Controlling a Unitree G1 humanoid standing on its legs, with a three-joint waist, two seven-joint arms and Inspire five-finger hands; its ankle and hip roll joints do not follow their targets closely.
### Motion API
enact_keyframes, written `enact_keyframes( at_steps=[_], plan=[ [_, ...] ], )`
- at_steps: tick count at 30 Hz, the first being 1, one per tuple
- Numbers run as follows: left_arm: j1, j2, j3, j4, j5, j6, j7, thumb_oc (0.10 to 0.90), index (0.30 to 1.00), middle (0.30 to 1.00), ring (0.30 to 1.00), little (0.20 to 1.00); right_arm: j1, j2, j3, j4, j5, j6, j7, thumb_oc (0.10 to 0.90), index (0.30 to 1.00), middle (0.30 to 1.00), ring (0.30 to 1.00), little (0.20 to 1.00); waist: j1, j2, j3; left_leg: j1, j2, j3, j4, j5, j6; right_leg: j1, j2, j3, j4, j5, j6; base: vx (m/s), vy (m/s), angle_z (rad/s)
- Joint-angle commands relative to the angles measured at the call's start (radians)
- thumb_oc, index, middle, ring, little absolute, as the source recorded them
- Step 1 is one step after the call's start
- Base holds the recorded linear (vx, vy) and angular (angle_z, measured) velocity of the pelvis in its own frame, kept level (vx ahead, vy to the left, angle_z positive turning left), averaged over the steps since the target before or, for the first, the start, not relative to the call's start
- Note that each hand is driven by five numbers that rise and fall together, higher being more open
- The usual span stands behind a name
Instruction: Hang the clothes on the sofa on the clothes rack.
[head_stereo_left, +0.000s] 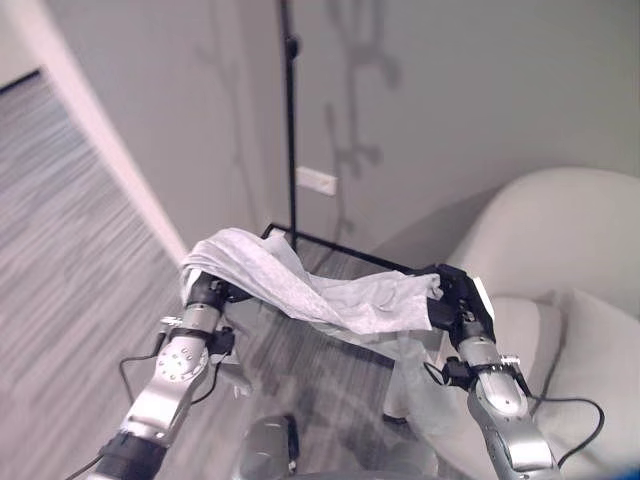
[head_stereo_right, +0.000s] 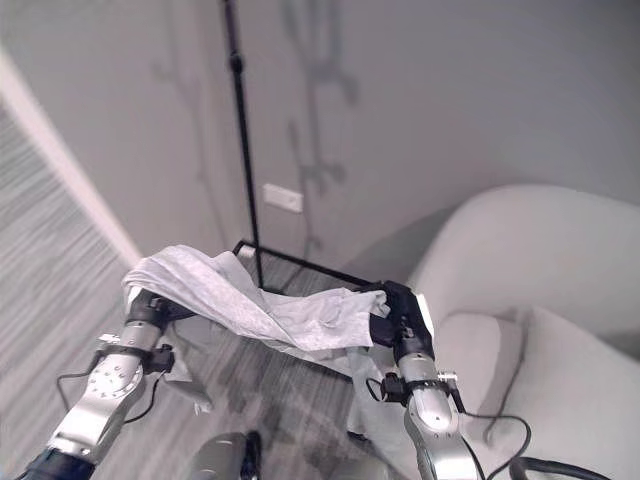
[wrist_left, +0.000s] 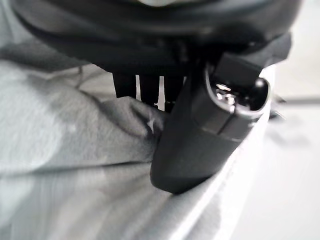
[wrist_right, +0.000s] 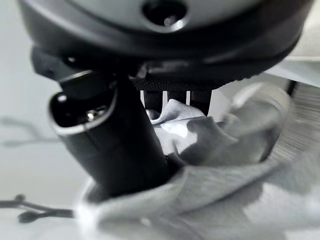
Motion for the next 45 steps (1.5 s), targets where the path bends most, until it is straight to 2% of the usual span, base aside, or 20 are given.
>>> enact_keyframes(
  at_steps=[1,2,4,6,8,14,19,23,25,27,29,31,33,35,36,37,38,39,43,45],
  plan=[
    [0.031,0.023,0.104,-0.126,0.033,-0.109,0.028,0.400,0.300,0.300,0.300,0.300,-0.106,-0.067,-0.068,-0.029,-0.046,-0.095,-0.002,0.400,0.300,0.300,0.300,0.300,-0.013,0.008,-0.044,0.197,0.089,-0.014,-0.346,0.124,-0.089,0.114,0.191,-0.086,-0.242,-0.091,0.021,0.23,0.604,-0.73],
    [0.033,0.022,0.105,-0.127,0.033,-0.109,0.027,0.400,0.300,0.300,0.300,0.300,-0.104,-0.067,-0.067,-0.031,-0.046,-0.094,-0.002,0.400,0.300,0.300,0.300,0.300,-0.012,0.010,-0.042,0.203,0.091,-0.012,-0.351,0.125,-0.089,0.119,0.194,-0.086,-0.247,-0.090,0.021,0.13,0.327,-0.84],
    [0.043,0.016,0.124,-0.123,0.046,-0.111,0.019,0.400,0.300,0.300,0.300,0.300,-0.084,-0.071,-0.083,-0.031,-0.050,-0.094,0.010,0.400,0.300,0.300,0.300,0.300,-0.015,0.000,-0.046,0.237,0.067,0.003,-0.383,0.115,-0.093,0.115,0.237,-0.136,-0.352,-0.123,0.018,0.10,0.162,-0.48],
    [0.045,0.000,0.132,-0.114,0.036,-0.110,0.017,0.400,0.300,0.300,0.300,0.300,-0.064,-0.074,-0.092,-0.036,-0.052,-0.091,0.020,0.400,0.300,0.300,0.300,0.300,-0.029,-0.005,-0.039,0.258,0.069,-0.006,-0.393,0.110,-0.097,0.081,0.274,-0.087,-0.406,-0.126,0.021,0.12,0.052,-0.12],
    [0.056,-0.018,0.114,-0.101,0.032,-0.111,-0.018,0.400,0.300,0.300,0.300,0.300,-0.046,-0.074,-0.107,-0.059,-0.054,-0.094,0.030,0.400,0.300,0.300,0.300,0.300,-0.040,-0.010,-0.034,0.298,0.060,-0.006,-0.429,0.099,-0.095,0.054,0.305,-0.027,-0.516,-0.088,0.036,0.21,0.027,0.03],
    [0.015,0.011,0.108,-0.117,0.079,-0.111,-0.025,0.400,0.300,0.300,0.300,0.300,-0.066,-0.066,-0.107,-0.076,-0.087,-0.096,0.012,0.400,0.300,0.300,0.300,0.300,-0.050,-0.018,-0.035,0.331,0.056,-0.022,-0.444,0.082,-0.109,0.035,0.290,0.018,-0.622,-0.008,0.070,0.16,-0.062,0.27],
    [-0.026,0.025,0.114,-0.138,0.112,-0.119,-0.008,0.400,0.300,0.300,0.300,0.300,-0.090,-0.069,-0.137,-0.100,-0.147,-0.103,-0.033,0.400,0.300,0.300,0.300,0.300,-0.048,-0.025,-0.053,0.363,0.057,-0.014,-0.436,0.047,-0.119,0.071,0.286,0.001,-0.641,-0.024,0.069,0.19,-0.092,0.13],
    [-0.089,0.061,0.152,-0.170,0.209,-0.139,0.033,0.400,0.300,0.300,0.300,0.300,-0.125,-0.090,-0.236,-0.149,-0.221,-0.122,-0.111,0.400,0.300,0.300,0.300,0.300,-0.073,-0.009,-0.098,0.406,0.103,-0.002,-0.419,0.017,-0.154,0.107,0.330,-0.019,-0.640,-0.069,0.060,0.27,-0.174,0.06],
    [-0.149,0.066,0.161,-0.159,0.237,-0.150,0.074,0.400,0.300,0.300,0.300,0.300,-0.164,-0.120,-0.261,-0.148,-0.252,-0.134,-0.134,0.400,0.300,0.300,0.300,0.300,-0.080,-0.005,-0.109,0.400,0.121,-0.003,-0.396,0.028,-0.171,0.117,0.347,-0.020,-0.660,-0.068,0.050,0.18,-0.175,-0.04],
    [-0.228,0.073,0.168,-0.142,0.276,-0.155,0.125,0.400,0.300,0.300,0.300,0.300,-0.212,-0.169,-0.273,-0.142,-0.270,-0.140,-0.143,0.400,0.300,0.300,0.300,0.300,-0.081,0.002,-0.115,0.384,0.147,-0.010,-0.326,0.053,-0.197,0.137,0.372,-0.012,-0.685,-0.074,0.035,0.18,-0.184,0.00],
    [-0.296,0.088,0.179,-0.122,0.310,-0.151,0.173,0.400,0.300,0.300,0.300,0.300,-0.272,-0.227,-0.266,-0.127,-0.271,-0.143,-0.150,0.400,0.300,0.300,0.300,0.300,-0.075,-0.002,-0.115,0.342,0.178,-0.019,-0.193,0.100,-0.227,0.175,0.398,-0.002,-0.719,-0.093,0.014,0.13,-0.191,-0.06],
    [-0.363,0.102,0.180,-0.092,0.358,-0.142,0.222,0.400,0.300,0.300,0.300,0.300,-0.349,-0.282,-0.247,-0.100,-0.249,-0.155,-0.154,0.400,0.300,0.300,0.300,0.300,-0.057,-0.022,-0.091,0.240,0.193,-0.050,0.028,0.185,-0.259,0.217,0.411,0.004,-0.752,-0.099,-0.024,0.06,-0.185,-0.25],
    [-0.433,0.120,0.171,-0.042,0.383,-0.133,0.250,0.400,0.300,0.300,0.300,0.300,-0.411,-0.342,-0.227,-0.052,-0.245,-0.161,-0.159,0.400,0.300,0.300,0.300,0.300,-0.044,-0.041,-0.081,0.179,0.206,-0.066,0.133,0.224,-0.259,0.255,0.417,-0.005,-0.777,-0.113,-0.046,0.11,-0.125,-0.24],
    [-0.497,0.142,0.170,0.002,0.431,-0.117,0.267,0.400,0.300,0.300,0.300,0.300,-0.442,-0.410,-0.224,-0.039,-0.261,-0.163,-0.151,0.400,0.300,0.300,0.300,0.300,-0.033,-0.052,-0.077,0.120,0.194,-0.051,0.092,0.162,-0.234,0.293,0.422,-0.005,-0.799,-0.130,-0.042,0.22,-0.013,-0.04],
    [-0.560,0.161,0.147,0.025,0.471,-0.116,0.279,0.400,0.300,0.300,0.300,0.300,-0.493,-0.464,-0.220,-0.010,-0.267,-0.173,-0.159,0.400,0.300,0.300,0.300,0.300,-0.016,-0.052,-0.090,0.088,0.145,-0.043,-0.030,0.083,-0.196,0.308,0.420,-0.003,-0.811,-0.143,-0.027,0.22,0.067,0.20],
    [-0.567,0.160,0.145,0.030,0.472,-0.117,0.282,0.400,0.300,0.300,0.300,0.300,-0.500,-0.467,-0.219,-0.004,-0.266,-0.176,-0.161,0.400,0.300,0.300,0.300,0.300,-0.015,-0.055,-0.089,0.088,0.139,-0.040,-0.040,0.093,-0.191,0.304,0.414,-0.004,-0.812,-0.138,-0.025,0.19,0.141,0.19],
    [-0.587,0.177,0.134,0.043,0.481,-0.113,0.294,0.400,0.300,0.300,0.300,0.300,-0.531,-0.488,-0.205,0.027,-0.270,-0.176,-0.178,0.400,0.300,0.300,0.300,0.300,0.007,-0.043,-0.090,0.042,0.106,-0.052,-0.143,0.123,-0.190,0.323,0.431,0.003,-0.812,-0.158,-0.020,0.20,0.142,0.10],
    [-0.607,0.198,0.137,0.049,0.506,-0.098,0.299,0.400,0.300,0.300,0.300,0.300,-0.583,-0.521,-0.195,0.079,-0.297,-0.159,-0.198,0.400,0.300,0.300,0.300,0.300,0.027,-0.034,-0.103,0.060,0.077,-0.087,-0.298,0.164,-0.192,0.331,0.443,0.025,-0.799,-0.172,-0.022,0.20,0.138,-0.05],
    [-0.724,0.232,0.069,0.133,0.555,-0.088,0.326,0.400,0.300,0.300,0.300,0.300,-0.679,-0.544,-0.157,0.186,-0.318,-0.147,-0.272,0.400,0.300,0.300,0.300,0.300,0.021,-0.036,-0.138,0.106,0.048,-0.083,-0.332,0.180,-0.175,0.342,0.443,0.025,-0.782,-0.191,-0.019,0.18,0.085,-0.35],
    [-0.820,0.275,0.004,0.216,0.585,-0.054,0.358,0.400,0.300,0.300,0.300,0.300,-0.776,-0.562,-0.121,0.279,-0.288,-0.125,-0.321,0.400,0.300,0.300,0.300,0.300,0.014,-0.030,-0.165,0.144,0.036,-0.063,-0.389,0.187,-0.159,0.327,0.439,0.030,-0.743,-0.193,-0.009,0.19,0.151,-0.06]
  ],
)
